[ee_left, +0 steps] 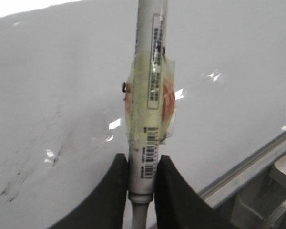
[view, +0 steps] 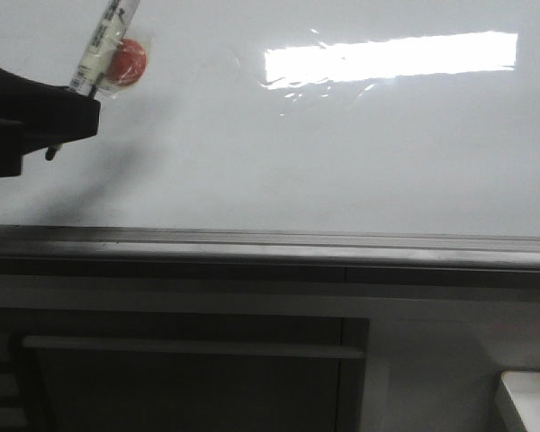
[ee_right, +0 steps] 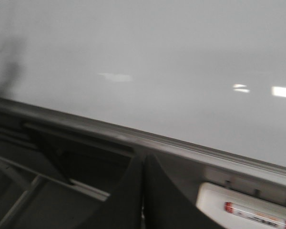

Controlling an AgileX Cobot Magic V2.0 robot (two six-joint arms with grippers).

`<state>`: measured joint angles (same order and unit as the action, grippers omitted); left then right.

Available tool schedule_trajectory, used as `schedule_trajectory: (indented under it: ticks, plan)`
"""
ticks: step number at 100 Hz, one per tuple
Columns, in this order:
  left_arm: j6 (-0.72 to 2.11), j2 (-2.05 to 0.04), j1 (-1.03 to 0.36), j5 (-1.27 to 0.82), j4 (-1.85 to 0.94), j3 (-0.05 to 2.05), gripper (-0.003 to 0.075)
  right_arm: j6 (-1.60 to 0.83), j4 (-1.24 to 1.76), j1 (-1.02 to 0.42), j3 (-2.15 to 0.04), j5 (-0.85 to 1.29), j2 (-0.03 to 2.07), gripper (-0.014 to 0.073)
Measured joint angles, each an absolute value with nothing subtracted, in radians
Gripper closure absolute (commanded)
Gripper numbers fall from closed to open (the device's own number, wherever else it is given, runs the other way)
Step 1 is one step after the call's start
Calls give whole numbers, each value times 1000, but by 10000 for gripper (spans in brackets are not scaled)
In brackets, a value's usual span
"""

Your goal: Write number 0 on whiteboard

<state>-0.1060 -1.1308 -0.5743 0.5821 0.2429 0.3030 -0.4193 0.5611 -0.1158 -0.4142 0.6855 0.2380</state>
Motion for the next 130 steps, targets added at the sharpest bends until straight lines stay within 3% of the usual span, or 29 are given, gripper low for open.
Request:
schedule_trajectory:
  ticks: [17,24,38,67,130]
  plan:
    - [-149,-996,-574,476,487,303,741,-697,760,-234,-426,687,311,318]
    - [-166,-952,-581,420,573,303,741,-786,784,-290,-440,688,347,276]
    - [-179,-914,-604,342,679,303,741,-900,796,-416,-488,684,446,277]
    - [-178,-910,-734,373,839,301,741,-1021,804,-652,-600,585,691,277]
    - [-179,-910,-779,372,854,301,741,-1058,812,-792,-832,501,1083,277]
